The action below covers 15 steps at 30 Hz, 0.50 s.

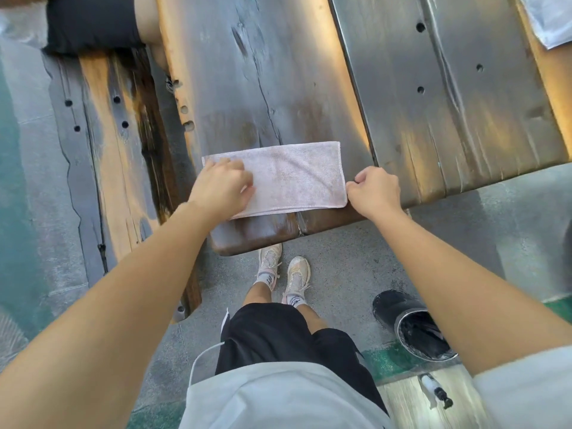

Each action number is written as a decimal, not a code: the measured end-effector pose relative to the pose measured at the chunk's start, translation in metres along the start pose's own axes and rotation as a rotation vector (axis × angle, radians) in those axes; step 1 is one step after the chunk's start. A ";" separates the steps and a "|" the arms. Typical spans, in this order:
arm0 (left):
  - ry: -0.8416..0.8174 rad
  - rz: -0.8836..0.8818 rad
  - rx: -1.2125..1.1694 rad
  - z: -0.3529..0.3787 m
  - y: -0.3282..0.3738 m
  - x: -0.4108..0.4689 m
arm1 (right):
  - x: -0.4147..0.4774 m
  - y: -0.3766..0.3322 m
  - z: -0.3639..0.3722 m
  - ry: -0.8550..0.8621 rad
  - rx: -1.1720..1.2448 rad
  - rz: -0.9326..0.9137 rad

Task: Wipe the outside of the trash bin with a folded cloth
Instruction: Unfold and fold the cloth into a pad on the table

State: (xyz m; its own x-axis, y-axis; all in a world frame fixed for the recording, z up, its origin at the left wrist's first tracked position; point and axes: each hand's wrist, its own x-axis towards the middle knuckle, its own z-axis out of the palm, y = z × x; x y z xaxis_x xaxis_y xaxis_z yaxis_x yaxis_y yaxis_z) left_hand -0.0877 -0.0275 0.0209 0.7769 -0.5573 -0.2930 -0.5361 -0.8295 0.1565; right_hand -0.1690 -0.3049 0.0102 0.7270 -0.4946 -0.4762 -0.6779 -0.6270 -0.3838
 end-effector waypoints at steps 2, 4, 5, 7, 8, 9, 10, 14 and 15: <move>-0.021 0.082 -0.007 -0.008 0.024 0.036 | -0.002 -0.002 0.002 -0.025 0.030 0.083; -0.053 0.149 0.019 -0.013 0.050 0.068 | -0.003 -0.002 0.005 -0.033 0.098 0.159; -0.059 0.173 0.041 -0.014 0.061 0.082 | -0.003 -0.003 0.006 -0.028 0.133 0.190; -0.066 0.198 0.056 -0.015 0.080 0.106 | -0.003 -0.005 0.009 -0.010 0.179 0.233; -0.066 0.198 0.034 -0.013 0.087 0.116 | -0.004 -0.006 0.012 0.002 0.190 0.237; -0.065 0.187 -0.011 -0.011 0.093 0.125 | -0.004 -0.007 0.014 0.010 0.196 0.237; -0.077 0.169 -0.069 -0.008 0.097 0.132 | -0.006 -0.008 0.017 0.012 0.201 0.236; -0.120 0.113 -0.226 0.002 0.112 0.156 | -0.007 -0.007 0.022 0.041 0.197 0.246; -0.138 0.112 -0.243 0.002 0.113 0.162 | -0.006 -0.007 0.021 0.041 0.189 0.240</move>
State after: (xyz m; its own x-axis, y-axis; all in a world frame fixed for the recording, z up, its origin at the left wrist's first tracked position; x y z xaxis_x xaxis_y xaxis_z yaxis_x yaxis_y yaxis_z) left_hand -0.0235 -0.2116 -0.0104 0.6565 -0.6495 -0.3836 -0.5081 -0.7566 0.4116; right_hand -0.1711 -0.2844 -0.0006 0.5445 -0.6414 -0.5405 -0.8365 -0.3676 -0.4064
